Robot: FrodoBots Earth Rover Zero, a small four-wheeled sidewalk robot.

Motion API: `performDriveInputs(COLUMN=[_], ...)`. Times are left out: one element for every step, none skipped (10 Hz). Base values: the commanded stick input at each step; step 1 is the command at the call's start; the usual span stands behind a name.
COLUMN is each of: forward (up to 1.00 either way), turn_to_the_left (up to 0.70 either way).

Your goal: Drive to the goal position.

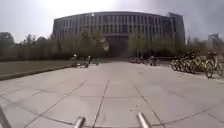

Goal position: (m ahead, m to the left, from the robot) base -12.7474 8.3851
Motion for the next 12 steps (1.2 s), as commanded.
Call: performDriveInputs(forward=[1.00, 1.00, 1.00, 1.00, 1.00, 1.00, 1.00, 1.00, 1.00, 1.00, 1.00, 1.00], turn_to_the_left=[0.00, 0.00, 0.00, 0.00, 0.00, 0.00, 0.00, 0.00, 0.00, 0.00, -0.01, -0.28])
